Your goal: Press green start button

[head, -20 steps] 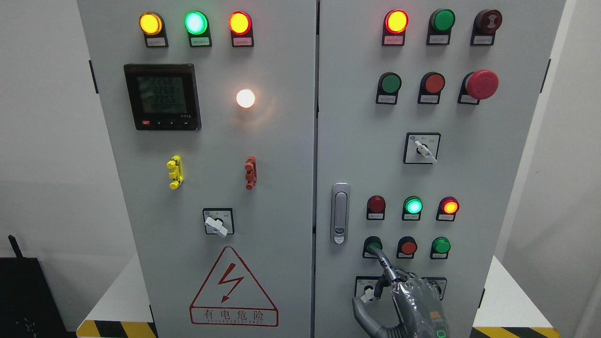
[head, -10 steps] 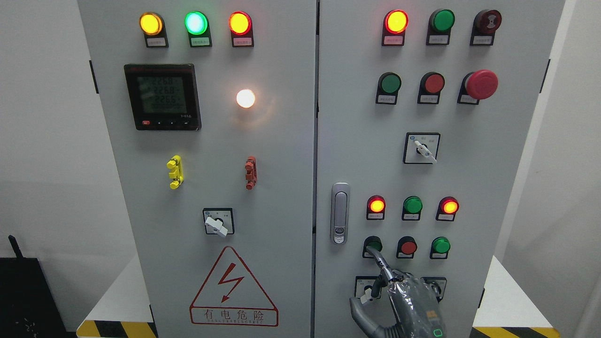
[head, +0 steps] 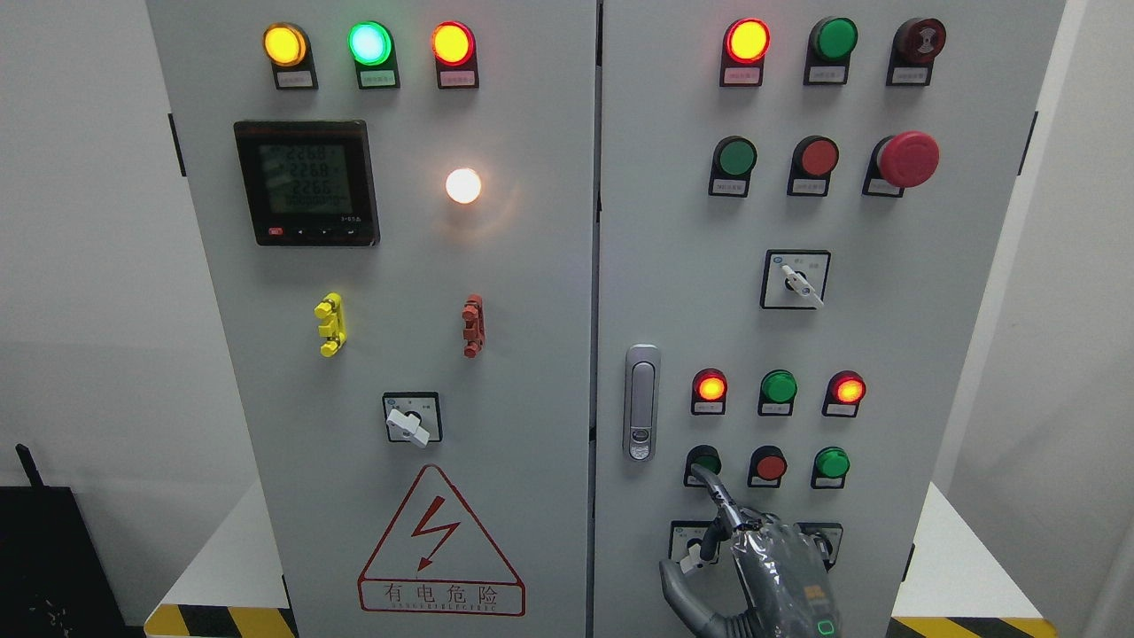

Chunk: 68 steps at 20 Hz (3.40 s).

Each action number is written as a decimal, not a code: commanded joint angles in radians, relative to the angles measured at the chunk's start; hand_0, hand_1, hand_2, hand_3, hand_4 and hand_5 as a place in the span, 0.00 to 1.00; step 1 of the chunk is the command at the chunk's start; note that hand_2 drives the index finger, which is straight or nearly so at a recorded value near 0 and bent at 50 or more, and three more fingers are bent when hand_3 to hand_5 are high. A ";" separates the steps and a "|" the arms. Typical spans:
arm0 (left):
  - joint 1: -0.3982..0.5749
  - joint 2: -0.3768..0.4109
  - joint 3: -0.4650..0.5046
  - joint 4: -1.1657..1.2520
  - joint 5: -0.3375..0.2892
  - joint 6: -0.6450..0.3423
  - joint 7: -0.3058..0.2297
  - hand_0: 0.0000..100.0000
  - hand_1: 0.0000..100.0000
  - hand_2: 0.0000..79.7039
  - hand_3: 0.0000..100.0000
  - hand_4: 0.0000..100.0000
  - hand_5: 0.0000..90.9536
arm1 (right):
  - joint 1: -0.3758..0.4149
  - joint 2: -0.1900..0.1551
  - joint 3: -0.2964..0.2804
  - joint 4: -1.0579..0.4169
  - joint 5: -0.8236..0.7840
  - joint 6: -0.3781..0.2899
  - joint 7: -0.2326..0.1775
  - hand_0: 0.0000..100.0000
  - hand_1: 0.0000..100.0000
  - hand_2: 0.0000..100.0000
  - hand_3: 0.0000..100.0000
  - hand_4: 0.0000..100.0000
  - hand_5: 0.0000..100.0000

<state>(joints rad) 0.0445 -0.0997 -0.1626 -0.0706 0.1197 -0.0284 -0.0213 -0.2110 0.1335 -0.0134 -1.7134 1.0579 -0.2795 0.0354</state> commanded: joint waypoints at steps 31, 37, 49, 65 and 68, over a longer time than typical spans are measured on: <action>0.000 0.000 0.000 0.000 0.000 -0.001 0.000 0.12 0.56 0.00 0.00 0.00 0.00 | 0.139 0.001 -0.016 -0.158 -0.234 0.025 0.003 0.51 0.34 0.00 0.72 0.62 0.48; 0.000 0.000 0.000 0.000 0.000 -0.001 0.000 0.12 0.56 0.00 0.00 0.00 0.00 | 0.188 0.000 -0.011 -0.204 -0.387 0.060 0.006 0.57 0.36 0.00 0.71 0.62 0.45; 0.000 0.000 0.000 0.000 0.000 -0.001 0.000 0.12 0.56 0.00 0.00 0.00 0.00 | 0.257 0.000 0.013 -0.272 -0.719 0.131 0.006 0.62 0.36 0.00 0.64 0.55 0.35; 0.000 0.000 0.000 0.000 0.000 -0.001 0.000 0.12 0.56 0.00 0.00 0.00 0.00 | 0.304 -0.002 0.041 -0.290 -0.989 0.180 0.115 0.49 0.33 0.00 0.18 0.12 0.00; 0.000 0.000 0.000 0.000 0.000 -0.001 0.000 0.12 0.56 0.00 0.00 0.00 0.00 | 0.321 -0.002 0.041 -0.293 -1.038 0.181 0.141 0.45 0.32 0.00 0.09 0.02 0.00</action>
<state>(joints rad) 0.0445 -0.0997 -0.1626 -0.0706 0.1197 -0.0286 -0.0213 0.0885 0.1327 -0.0005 -1.9900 0.1069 -0.1024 0.1497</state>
